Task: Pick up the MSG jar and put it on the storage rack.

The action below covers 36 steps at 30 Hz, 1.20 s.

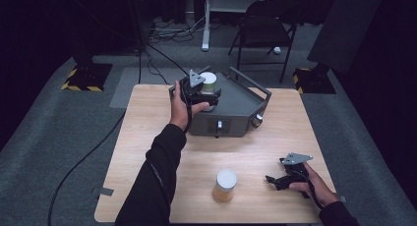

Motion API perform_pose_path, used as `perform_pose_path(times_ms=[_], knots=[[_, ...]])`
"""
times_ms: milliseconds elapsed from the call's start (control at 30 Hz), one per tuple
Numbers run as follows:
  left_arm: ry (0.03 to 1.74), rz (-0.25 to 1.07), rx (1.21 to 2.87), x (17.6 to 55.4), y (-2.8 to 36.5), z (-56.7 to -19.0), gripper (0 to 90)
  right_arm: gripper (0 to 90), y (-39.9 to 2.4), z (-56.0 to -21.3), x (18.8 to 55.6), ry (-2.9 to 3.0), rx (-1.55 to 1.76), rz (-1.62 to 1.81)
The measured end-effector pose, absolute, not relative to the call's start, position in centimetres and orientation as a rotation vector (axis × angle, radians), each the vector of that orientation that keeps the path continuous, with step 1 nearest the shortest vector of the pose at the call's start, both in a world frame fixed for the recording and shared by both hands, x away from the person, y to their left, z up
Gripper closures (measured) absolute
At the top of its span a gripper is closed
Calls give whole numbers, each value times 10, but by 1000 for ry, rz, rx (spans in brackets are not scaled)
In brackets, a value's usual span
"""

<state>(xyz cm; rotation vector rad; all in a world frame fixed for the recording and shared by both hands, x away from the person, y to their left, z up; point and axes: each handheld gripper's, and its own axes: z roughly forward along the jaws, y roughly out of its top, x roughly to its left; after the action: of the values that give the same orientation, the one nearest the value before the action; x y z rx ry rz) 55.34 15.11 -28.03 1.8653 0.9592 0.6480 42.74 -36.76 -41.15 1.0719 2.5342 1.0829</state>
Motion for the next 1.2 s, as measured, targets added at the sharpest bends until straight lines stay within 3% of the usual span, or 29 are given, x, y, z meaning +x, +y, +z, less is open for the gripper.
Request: perform_pose_path(times_ms=[1200], knots=[[743, 652, 1986, 490, 177, -291, 3, 0, -367, -411, 426, 2528, 1082, 1079]])
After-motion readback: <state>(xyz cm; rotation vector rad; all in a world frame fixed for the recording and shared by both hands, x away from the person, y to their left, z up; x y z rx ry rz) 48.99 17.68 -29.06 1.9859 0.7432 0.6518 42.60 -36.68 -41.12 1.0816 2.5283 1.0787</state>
